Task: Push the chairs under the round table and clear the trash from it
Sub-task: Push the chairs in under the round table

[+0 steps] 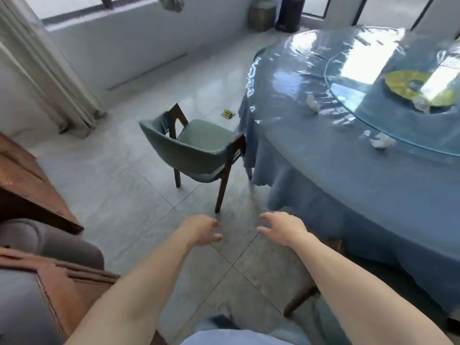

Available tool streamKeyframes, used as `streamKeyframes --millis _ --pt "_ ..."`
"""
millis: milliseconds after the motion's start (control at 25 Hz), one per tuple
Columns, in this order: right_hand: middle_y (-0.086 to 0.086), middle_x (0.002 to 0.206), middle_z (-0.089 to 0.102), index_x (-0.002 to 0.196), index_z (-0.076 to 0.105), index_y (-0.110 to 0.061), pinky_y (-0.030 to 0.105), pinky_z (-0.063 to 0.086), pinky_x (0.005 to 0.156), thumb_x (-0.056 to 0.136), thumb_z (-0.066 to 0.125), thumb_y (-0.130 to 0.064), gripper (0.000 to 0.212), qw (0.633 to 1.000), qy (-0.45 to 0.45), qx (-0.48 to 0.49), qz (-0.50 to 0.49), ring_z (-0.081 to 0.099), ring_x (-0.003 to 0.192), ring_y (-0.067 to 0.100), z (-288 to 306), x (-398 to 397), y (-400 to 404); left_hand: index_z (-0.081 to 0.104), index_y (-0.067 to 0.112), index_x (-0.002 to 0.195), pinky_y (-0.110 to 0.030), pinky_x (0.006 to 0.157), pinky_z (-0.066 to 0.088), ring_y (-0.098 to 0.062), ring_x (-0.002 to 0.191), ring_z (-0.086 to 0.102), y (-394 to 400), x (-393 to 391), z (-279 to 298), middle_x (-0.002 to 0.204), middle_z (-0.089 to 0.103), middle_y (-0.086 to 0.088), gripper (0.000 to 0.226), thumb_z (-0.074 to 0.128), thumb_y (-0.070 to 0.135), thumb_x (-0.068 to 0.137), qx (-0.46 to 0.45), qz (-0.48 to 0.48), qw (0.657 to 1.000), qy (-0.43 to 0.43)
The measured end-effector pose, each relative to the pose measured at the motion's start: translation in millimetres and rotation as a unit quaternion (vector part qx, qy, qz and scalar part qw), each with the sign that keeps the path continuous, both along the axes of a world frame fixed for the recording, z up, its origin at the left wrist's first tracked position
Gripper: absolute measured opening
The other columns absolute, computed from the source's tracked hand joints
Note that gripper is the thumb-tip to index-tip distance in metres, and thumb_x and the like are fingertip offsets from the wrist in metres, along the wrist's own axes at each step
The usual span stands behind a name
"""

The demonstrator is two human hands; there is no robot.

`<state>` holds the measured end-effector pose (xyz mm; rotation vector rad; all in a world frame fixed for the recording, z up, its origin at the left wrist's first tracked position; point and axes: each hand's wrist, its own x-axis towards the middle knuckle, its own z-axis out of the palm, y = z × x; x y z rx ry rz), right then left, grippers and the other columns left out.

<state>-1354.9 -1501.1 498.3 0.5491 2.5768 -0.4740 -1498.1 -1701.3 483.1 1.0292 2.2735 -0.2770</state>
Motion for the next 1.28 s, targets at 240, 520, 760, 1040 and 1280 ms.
streamKeyframes --millis 240,520,760,1040,1280 --pt "0.001 0.141 0.056 0.144 0.043 -0.036 0.040 0.050 0.094 0.096 0.046 -0.054 0.051 0.995 0.032 0.026 0.091 0.056 0.124 0.025 9 -138 -45 0.050 0.033 0.138 -0.037 0.096 0.045 -0.022 0.126 0.053 -67 -105 15 0.140 0.056 0.004 0.060 0.046 0.066 0.088 0.016 0.110 0.993 0.028" --pt "-0.002 0.136 0.057 0.143 0.043 -0.036 0.042 0.050 0.092 0.093 0.045 -0.058 0.055 0.983 0.054 0.028 0.172 0.056 0.122 0.025 -8 -285 -64 0.048 0.030 0.142 -0.038 0.099 0.043 -0.023 0.129 0.050 -99 -208 20 0.143 0.054 0.002 0.061 0.047 0.062 0.091 0.013 0.183 0.982 0.044" --pt "-0.001 0.124 0.062 0.135 0.048 -0.032 0.043 0.050 0.089 0.093 0.045 -0.058 0.050 0.978 0.070 0.023 0.196 0.058 0.114 0.026 -13 -407 -42 0.045 0.030 0.144 -0.042 0.100 0.044 -0.022 0.129 0.050 -75 -315 23 0.142 0.052 0.002 0.062 0.047 0.062 0.091 0.006 0.199 0.979 0.033" --pt "0.000 0.124 0.062 0.135 0.048 -0.030 0.044 0.051 0.089 0.093 0.046 -0.061 0.052 0.980 0.031 0.033 0.195 0.059 0.114 0.026 -28 -505 -20 0.043 0.032 0.144 -0.044 0.098 0.046 -0.023 0.127 0.051 -45 -420 14 0.141 0.052 0.000 0.060 0.048 0.061 0.091 0.012 0.174 0.984 0.030" --pt "-0.001 0.132 0.058 0.145 0.038 -0.034 0.041 0.051 0.089 0.093 0.043 -0.065 0.061 0.988 -0.009 0.019 0.155 0.057 0.118 0.023 -43 -565 -30 0.046 0.033 0.143 -0.039 0.096 0.047 -0.021 0.124 0.052 -34 -511 1 0.138 0.054 0.003 0.056 0.055 0.055 0.091 0.085 0.086 0.991 0.054"
